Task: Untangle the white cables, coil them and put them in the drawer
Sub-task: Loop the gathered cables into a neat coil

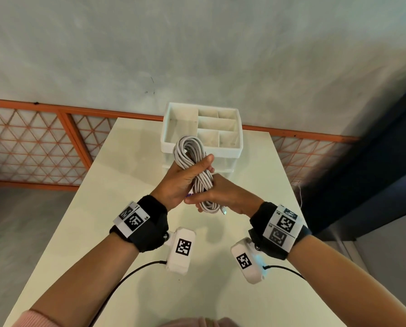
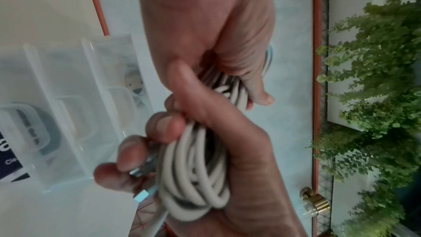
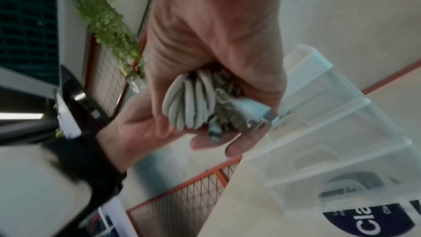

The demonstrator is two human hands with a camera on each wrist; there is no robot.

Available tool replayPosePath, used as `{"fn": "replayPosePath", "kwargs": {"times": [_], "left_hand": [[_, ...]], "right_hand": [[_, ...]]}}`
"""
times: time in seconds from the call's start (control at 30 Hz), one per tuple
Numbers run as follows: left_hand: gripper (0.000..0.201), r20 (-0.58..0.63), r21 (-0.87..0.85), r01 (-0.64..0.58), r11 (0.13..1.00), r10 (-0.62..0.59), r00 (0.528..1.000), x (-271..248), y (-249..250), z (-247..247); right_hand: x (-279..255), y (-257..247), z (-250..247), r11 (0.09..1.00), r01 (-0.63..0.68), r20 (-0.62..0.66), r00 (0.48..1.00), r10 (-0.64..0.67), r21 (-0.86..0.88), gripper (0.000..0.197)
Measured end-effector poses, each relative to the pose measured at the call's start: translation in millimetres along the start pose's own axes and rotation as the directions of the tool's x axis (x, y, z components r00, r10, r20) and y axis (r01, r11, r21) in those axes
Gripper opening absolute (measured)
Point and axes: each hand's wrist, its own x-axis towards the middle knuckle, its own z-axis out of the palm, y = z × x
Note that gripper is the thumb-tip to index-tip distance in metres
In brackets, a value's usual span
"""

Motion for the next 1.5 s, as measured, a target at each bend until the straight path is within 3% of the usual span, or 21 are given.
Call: {"fn": "replayPosePath", "kwargs": {"times": [0.13, 0.23, 0.37, 0.47, 0.53, 0.63, 0.77, 0.87, 0.93, 1.03, 1.13, 1.2, 1.3, 1.5], "left_hand": [[0.025, -0.093, 0.03, 0.014, 0.999, -0.011, 0.996, 2, -6, 8], [0.029, -0.129, 0.003, 0.047, 0.999, -0.046, 0.991, 3, -8, 9], [0.009, -0.025, -0.102, 0.114, 0.988, -0.117, 0.993, 6, -4, 0], [0.037, -0.032, -0.321, 0.055, 0.945, -0.069, 0.997, 6, 1, -10], [0.035, -0.018, -0.397, 0.016, 0.918, -0.025, 1.0, 6, 6, -13], [0.018, -0.068, -0.373, 0.032, 0.927, -0.062, 0.996, 7, 7, -11], [0.045, -0.238, -0.396, 0.047, 0.917, -0.152, 0.959, 8, 2, -3], [0.049, -0.328, -0.371, 0.035, 0.928, -0.166, 0.93, 8, -4, 0], [0.048, -0.35, -0.375, 0.04, 0.926, -0.181, 0.919, 9, -9, 0], [0.042, -0.311, -0.376, 0.05, 0.925, -0.177, 0.934, 6, -12, -1], [0.028, -0.152, -0.337, 0.055, 0.94, -0.112, 0.982, 1, -11, -4], [0.019, -0.088, -0.316, 0.05, 0.948, -0.082, 0.993, -1, -11, -6], [0.005, -0.093, -0.314, 0.037, 0.949, -0.069, 0.993, 0, -17, -8], [0.016, -0.139, -0.354, 0.014, 0.935, -0.067, 0.988, 1, -25, -5]], "right_hand": [[10, 13, 16, 0.98, -0.066, -0.268, 0.963, 0.013, -0.19, 0.035], [13, 16, 16, 0.947, -0.119, -0.345, 0.939, 0.01, -0.298, 0.036], [11, 10, 6, 0.971, -0.082, -0.2, 0.979, 0.037, -0.223, 0.028], [5, 4, 0, 0.973, -0.09, -0.122, 0.99, 0.065, -0.213, 0.012], [2, 2, 1, 0.971, -0.1, -0.092, 0.992, 0.082, -0.219, 0.013], [1, 6, 6, 0.969, -0.085, -0.064, 0.995, 0.072, -0.23, 0.017], [0, 16, 15, 0.942, -0.08, -0.101, 0.994, 0.049, -0.327, 0.02], [-1, 22, 20, 0.927, -0.088, -0.102, 0.993, 0.054, -0.365, 0.02], [-2, 24, 20, 0.911, -0.099, -0.089, 0.994, 0.069, -0.4, 0.031], [-4, 23, 15, 0.922, -0.097, -0.045, 0.995, 0.086, -0.375, 0.032], [-7, 20, 4, 0.957, -0.08, 0.024, 0.996, 0.09, -0.277, 0.013], [-8, 21, 0, 0.97, -0.081, 0.068, 0.993, 0.099, -0.228, 0.017], [-8, 22, -1, 0.969, -0.084, 0.074, 0.992, 0.104, -0.233, 0.019], [-6, 34, 3, 0.955, -0.007, -0.002, 1.0, 0.007, -0.296, 0.009]]}}
